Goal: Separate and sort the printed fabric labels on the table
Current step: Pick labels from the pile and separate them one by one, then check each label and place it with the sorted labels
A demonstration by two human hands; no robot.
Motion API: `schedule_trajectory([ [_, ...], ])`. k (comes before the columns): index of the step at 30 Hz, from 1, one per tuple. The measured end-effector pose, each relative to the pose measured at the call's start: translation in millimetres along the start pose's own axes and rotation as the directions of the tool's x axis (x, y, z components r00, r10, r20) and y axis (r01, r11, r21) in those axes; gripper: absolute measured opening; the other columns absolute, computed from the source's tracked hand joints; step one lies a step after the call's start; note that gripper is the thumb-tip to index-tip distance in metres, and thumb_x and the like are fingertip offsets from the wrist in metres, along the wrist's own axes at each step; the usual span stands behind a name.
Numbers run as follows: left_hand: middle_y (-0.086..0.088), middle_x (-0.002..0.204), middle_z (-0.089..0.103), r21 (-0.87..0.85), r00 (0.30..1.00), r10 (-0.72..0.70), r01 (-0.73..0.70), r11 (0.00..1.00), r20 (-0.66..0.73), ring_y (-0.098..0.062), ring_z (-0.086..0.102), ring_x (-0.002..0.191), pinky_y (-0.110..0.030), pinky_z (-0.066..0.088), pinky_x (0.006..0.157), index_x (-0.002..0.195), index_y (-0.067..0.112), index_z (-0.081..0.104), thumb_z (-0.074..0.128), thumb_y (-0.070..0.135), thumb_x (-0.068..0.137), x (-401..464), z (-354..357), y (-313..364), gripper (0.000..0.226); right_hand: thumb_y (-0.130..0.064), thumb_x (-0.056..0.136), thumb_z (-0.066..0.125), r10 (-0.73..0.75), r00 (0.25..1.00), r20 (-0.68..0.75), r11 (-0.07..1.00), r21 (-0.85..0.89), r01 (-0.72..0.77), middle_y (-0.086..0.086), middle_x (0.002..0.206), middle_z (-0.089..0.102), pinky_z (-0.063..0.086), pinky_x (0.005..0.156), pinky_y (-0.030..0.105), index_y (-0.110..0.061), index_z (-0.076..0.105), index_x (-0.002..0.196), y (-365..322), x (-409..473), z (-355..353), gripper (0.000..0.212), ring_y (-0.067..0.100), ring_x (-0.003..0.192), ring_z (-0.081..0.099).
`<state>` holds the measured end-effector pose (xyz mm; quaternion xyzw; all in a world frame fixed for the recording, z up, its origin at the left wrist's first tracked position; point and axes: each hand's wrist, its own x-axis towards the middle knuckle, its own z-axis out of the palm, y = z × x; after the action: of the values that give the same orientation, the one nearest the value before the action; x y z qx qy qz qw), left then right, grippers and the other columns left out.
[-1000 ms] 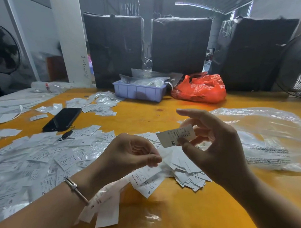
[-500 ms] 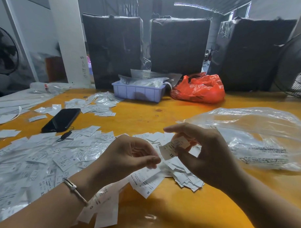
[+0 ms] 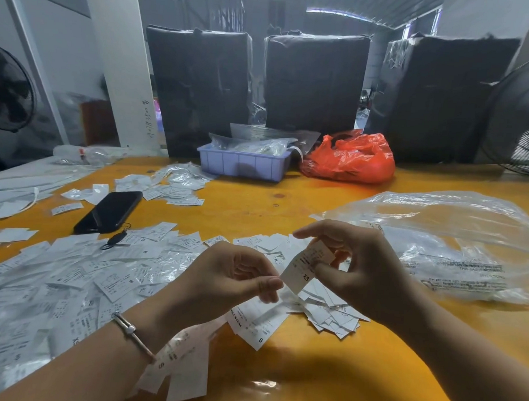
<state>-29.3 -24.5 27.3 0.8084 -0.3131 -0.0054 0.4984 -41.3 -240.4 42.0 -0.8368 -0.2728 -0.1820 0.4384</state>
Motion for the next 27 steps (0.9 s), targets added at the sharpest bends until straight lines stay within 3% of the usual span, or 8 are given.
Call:
schedule_trajectory([
  [5,-0.002,0.076,0.075,0.0,1.0,0.004,-0.004,1.0,-0.011,-0.016,0.072,0.072,-0.02,0.055,0.069,0.084,0.009,0.076,0.07,0.027,0.081,0.6,0.5,-1.3,0.019,0.009,0.075,0.063,0.027,0.998,-0.05,1.0,0.005,-0.027,-0.008,0.086,0.068,0.057,0.065,0.036,-0.021,0.07,0.103,1.7,0.1,0.9,0.042,0.014,0.082,0.067],
  [10,-0.005,0.073,0.075,-0.021,0.997,0.006,-0.008,1.0,-0.074,-0.018,0.071,0.07,-0.02,0.055,0.069,0.081,0.004,0.075,0.07,0.027,0.079,1.8,-0.6,-2.3,0.023,0.014,0.074,0.061,0.068,0.996,-0.054,0.993,0.102,-0.062,0.001,0.079,0.069,0.059,0.064,0.04,-0.016,0.07,0.097,3.5,0.7,-2.5,0.038,0.018,0.07,0.069],
  [14,-0.004,0.073,0.075,-0.028,0.995,-0.004,0.001,1.0,-0.099,-0.018,0.072,0.07,-0.02,0.055,0.067,0.081,0.006,0.075,0.071,0.026,0.078,1.8,-0.8,-2.8,0.022,0.015,0.078,0.06,0.068,0.994,-0.086,0.98,0.19,-0.051,0.003,0.081,0.07,0.06,0.062,0.029,-0.017,0.071,0.103,1.8,0.2,-3.5,0.041,0.017,0.067,0.07],
  [17,-0.006,0.074,0.075,-0.066,0.991,-0.002,-0.007,0.998,-0.137,-0.019,0.071,0.07,-0.021,0.055,0.067,0.082,0.005,0.074,0.072,0.022,0.077,1.5,-1.3,-2.2,0.018,0.012,0.082,0.057,0.071,0.985,-0.156,0.995,0.074,-0.06,0.0,0.081,0.07,0.056,0.056,0.024,-0.023,0.072,0.109,4.3,1.6,-7.6,0.047,0.015,0.062,0.069],
  [20,-0.009,0.075,0.074,-0.107,0.983,0.004,-0.025,0.994,-0.186,-0.021,0.071,0.07,-0.023,0.057,0.068,0.083,0.003,0.073,0.072,0.023,0.074,0.5,-1.7,1.2,0.022,0.007,0.085,0.059,0.101,0.995,-0.011,0.993,0.062,-0.1,-0.001,0.079,0.069,0.05,0.053,0.027,-0.017,0.077,0.093,1.9,3.4,-5.2,0.031,0.015,0.06,0.065],
  [22,-0.01,0.077,0.075,-0.112,0.976,0.015,-0.039,0.993,-0.216,-0.025,0.072,0.075,-0.032,0.059,0.072,0.082,0.002,0.075,0.074,0.026,0.071,0.4,-1.8,3.9,0.026,-0.021,0.084,0.069,0.106,0.982,0.154,0.988,0.096,-0.122,-0.003,0.081,0.07,0.048,0.056,0.023,-0.017,0.077,0.091,-4.3,2.4,0.3,0.011,0.011,0.066,0.065],
  [24,-0.01,0.08,0.075,-0.112,0.977,0.023,-0.047,0.993,-0.213,-0.029,0.071,0.08,-0.045,0.058,0.078,0.083,0.001,0.076,0.074,0.027,0.07,0.2,-1.5,6.2,0.029,-0.042,0.075,0.071,0.059,0.979,0.193,0.998,0.016,-0.064,-0.005,0.08,0.07,0.046,0.058,0.022,-0.019,0.078,0.088,-6.8,0.3,6.0,0.027,0.006,0.07,0.063],
  [27,-0.008,0.081,0.075,-0.115,0.984,0.0,-0.021,0.993,-0.18,-0.032,0.07,0.08,-0.054,0.055,0.079,0.083,0.002,0.077,0.075,0.026,0.071,-0.5,-1.6,6.7,0.026,-0.021,0.079,0.075,0.019,0.992,0.122,1.0,0.012,-0.02,-0.001,0.073,0.069,0.044,0.06,0.024,-0.012,0.078,0.082,-5.8,1.7,6.9,0.01,0.008,0.066,0.058],
])
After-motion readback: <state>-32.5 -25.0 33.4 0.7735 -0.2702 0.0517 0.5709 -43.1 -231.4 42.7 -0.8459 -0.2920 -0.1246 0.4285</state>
